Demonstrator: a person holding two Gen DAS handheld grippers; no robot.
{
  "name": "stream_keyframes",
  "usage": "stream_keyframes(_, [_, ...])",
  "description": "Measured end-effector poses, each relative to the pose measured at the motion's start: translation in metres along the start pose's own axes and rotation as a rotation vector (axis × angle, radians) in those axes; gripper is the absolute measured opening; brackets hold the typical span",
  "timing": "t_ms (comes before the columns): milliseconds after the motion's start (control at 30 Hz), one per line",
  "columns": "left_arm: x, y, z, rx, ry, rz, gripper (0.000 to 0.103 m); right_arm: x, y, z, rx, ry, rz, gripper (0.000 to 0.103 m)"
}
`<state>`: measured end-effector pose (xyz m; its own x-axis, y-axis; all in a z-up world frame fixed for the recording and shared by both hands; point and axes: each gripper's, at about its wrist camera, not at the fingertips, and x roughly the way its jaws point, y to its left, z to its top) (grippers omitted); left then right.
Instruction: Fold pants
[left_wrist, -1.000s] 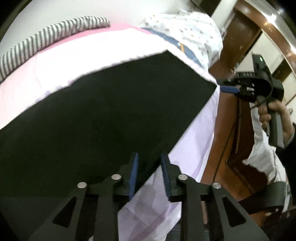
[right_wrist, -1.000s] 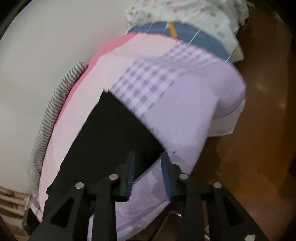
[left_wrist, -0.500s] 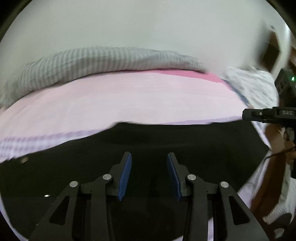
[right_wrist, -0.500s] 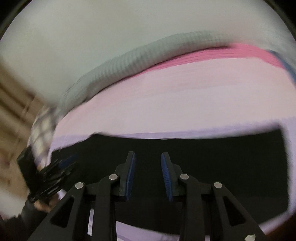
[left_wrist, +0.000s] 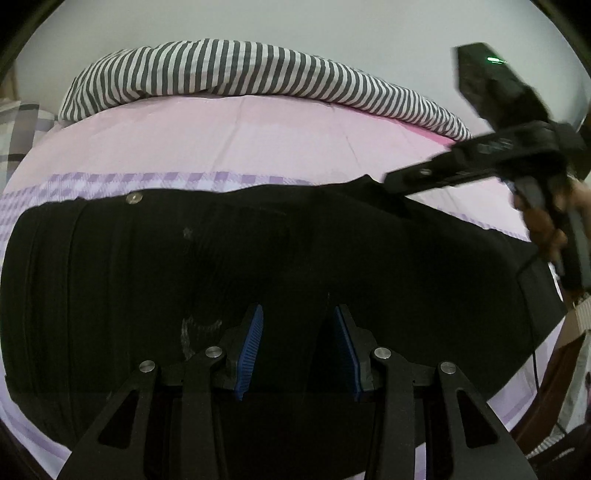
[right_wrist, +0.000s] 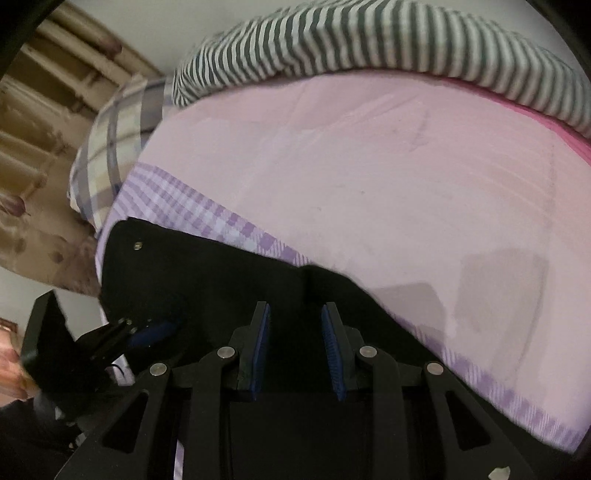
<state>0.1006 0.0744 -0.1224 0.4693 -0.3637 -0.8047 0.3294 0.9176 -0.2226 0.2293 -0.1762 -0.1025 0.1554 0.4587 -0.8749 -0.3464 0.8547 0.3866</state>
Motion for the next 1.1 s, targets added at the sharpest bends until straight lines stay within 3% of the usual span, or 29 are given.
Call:
stream_keyframes(133, [-0.010,0.004,-0.011,-0.004,-0.002,-0.012,0.041,0.016,0.001,0.006,-0.016,0.033,0.009,0.028])
stream_keyframes(167, [-0.012,0.005,-0.012,-0.013,-0.003,-0.018,0.041,0.017,0.005,0.006,-0.032,0.024,0.024,0.011])
stream_keyframes(400, [-0.019,0.007,-0.021,-0.036,-0.009,-0.025,0.041,0.012,0.005,0.016,-0.048,-0.081,-0.067,0.004])
stream_keyframes(567, [-0.021,0.007,-0.025,-0.028,-0.012,-0.014,0.041,0.021,-0.003,0.020,-0.012,-0.098,-0.063,0.005])
stream_keyframes(700, [-0.022,0.005,-0.023,-0.023,-0.006,-0.004,0.041,0.005,0.001,0.017,0.017,-0.124,-0.074,0.018])
stream_keyframes(833, [-0.029,0.007,-0.021,-0.071,-0.007,-0.001,0.041,-0.033,0.005,-0.008,0.028,-0.191,-0.082,0.024])
stream_keyframes(1100, [-0.033,-0.002,-0.033,-0.032,0.029,0.020,0.041,-0.036,-0.023,-0.080,0.152,-0.128,-0.122,0.025])
